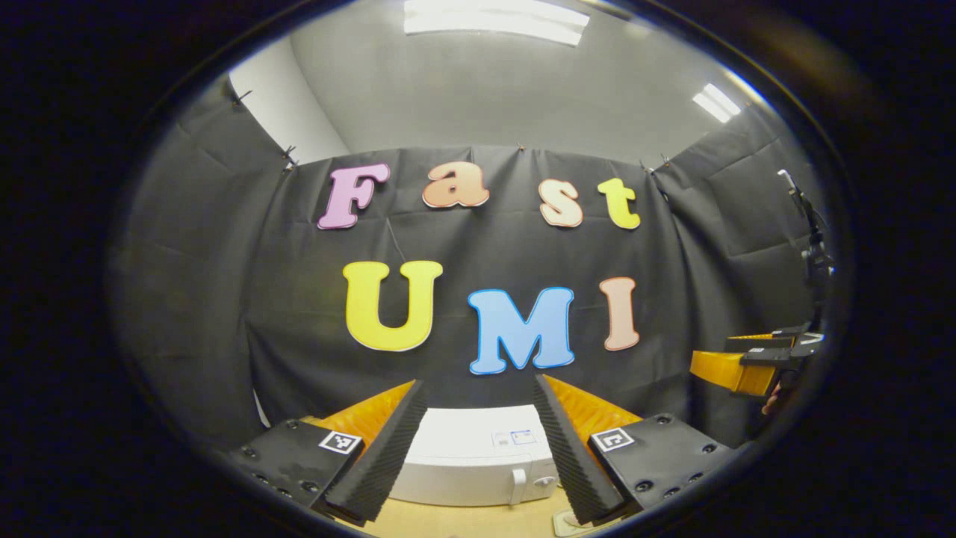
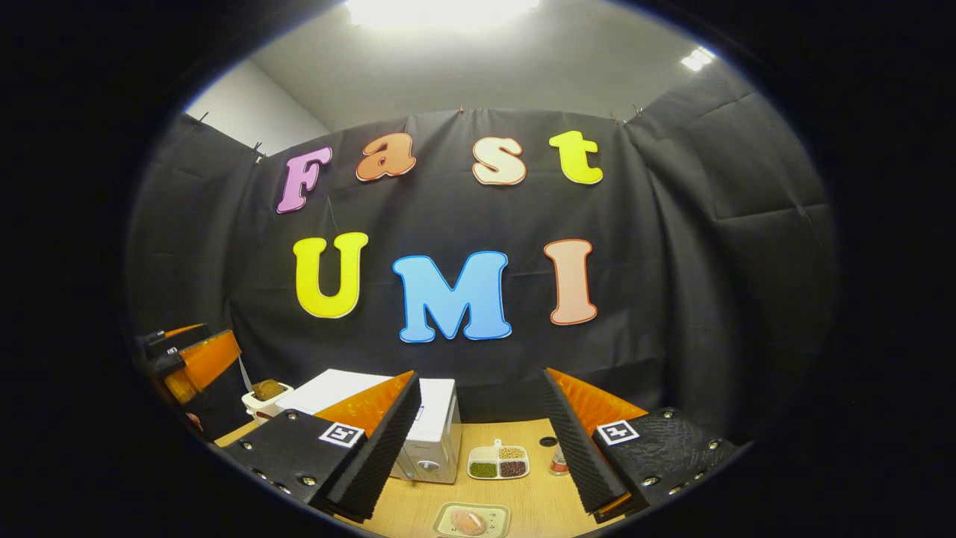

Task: Open the microwave oven with the left hand, put the food in, and close the microwave oven.

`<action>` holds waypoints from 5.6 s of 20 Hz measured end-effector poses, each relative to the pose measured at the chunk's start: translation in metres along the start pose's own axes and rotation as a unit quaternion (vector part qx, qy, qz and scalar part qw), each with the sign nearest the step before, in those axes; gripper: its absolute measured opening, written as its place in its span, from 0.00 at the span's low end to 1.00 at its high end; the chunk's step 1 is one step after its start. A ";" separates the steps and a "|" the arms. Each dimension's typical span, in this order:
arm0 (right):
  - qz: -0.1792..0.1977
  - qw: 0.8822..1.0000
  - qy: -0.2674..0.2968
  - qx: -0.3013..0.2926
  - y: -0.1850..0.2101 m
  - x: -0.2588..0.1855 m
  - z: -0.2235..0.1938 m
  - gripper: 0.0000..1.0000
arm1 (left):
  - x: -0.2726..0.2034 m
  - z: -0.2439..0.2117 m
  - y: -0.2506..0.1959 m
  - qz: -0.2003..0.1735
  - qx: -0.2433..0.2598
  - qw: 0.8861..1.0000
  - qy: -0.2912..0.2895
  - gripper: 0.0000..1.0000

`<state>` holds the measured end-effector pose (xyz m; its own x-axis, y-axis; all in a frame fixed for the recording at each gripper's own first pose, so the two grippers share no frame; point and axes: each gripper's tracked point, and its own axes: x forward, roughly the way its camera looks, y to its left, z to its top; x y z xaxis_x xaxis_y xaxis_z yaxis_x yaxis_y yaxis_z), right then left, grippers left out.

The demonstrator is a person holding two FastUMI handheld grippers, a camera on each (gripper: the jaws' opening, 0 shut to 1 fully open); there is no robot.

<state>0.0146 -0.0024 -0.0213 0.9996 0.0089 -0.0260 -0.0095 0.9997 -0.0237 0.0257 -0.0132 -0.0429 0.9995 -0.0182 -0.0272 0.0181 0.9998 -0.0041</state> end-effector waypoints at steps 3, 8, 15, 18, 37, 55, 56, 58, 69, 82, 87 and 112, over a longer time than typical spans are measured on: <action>-0.002 1.000 0.005 0.001 -0.004 0.001 -0.003 0.97 | 0.009 -0.029 -0.005 -0.004 -0.015 1.000 0.009 0.94; -0.001 1.000 0.012 0.014 -0.010 0.002 -0.015 0.97 | 0.027 -0.078 -0.017 -0.012 -0.011 0.999 0.028 0.96; 0.003 0.999 0.035 0.015 -0.015 0.000 -0.037 0.97 | 0.064 -0.181 -0.034 -0.025 -0.010 0.998 0.054 0.96; 0.000 0.999 0.046 0.015 -0.019 -0.002 -0.045 0.97 | 0.083 -0.238 -0.033 -0.020 -0.007 0.996 0.082 0.94; -0.030 0.996 0.086 -0.005 -0.041 0.000 -0.068 0.97 | 0.136 -0.383 -0.070 -0.020 -0.015 0.980 0.198 0.66; -0.006 0.995 0.093 0.016 -0.025 0.000 -0.081 0.97 | 0.076 -0.375 -0.073 -0.109 0.012 0.964 0.243 0.08; -0.002 0.995 0.097 0.020 -0.021 0.000 -0.085 0.97 | 0.069 -0.375 -0.072 -0.123 0.005 0.960 0.250 0.08; 0.002 0.995 0.100 0.026 -0.015 0.000 -0.087 0.97 | 0.054 -0.374 -0.067 -0.145 0.016 0.956 0.256 0.08; 0.023 0.997 0.076 0.013 0.042 -0.016 -0.078 0.99 | -0.050 -0.359 -0.013 -0.236 0.028 0.931 0.276 0.08; 0.063 0.996 0.070 0.003 0.125 -0.033 -0.080 0.99 | -0.158 -0.347 0.119 -0.290 0.056 0.899 0.322 0.11; 0.069 0.995 0.071 -0.008 0.141 -0.036 -0.083 0.99 | -0.180 -0.348 0.198 -0.291 0.080 0.885 0.354 0.11; 0.073 0.881 0.466 -0.034 0.021 0.009 -0.423 1.00 | -0.191 -0.334 0.351 -0.138 0.109 0.910 0.376 0.98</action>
<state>0.0125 0.0084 -0.4444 0.5331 0.0814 -0.8421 -0.1692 0.9855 -0.0118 -0.1681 0.3402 -0.3732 0.6569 -0.1842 -0.7312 0.3530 0.9320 0.0823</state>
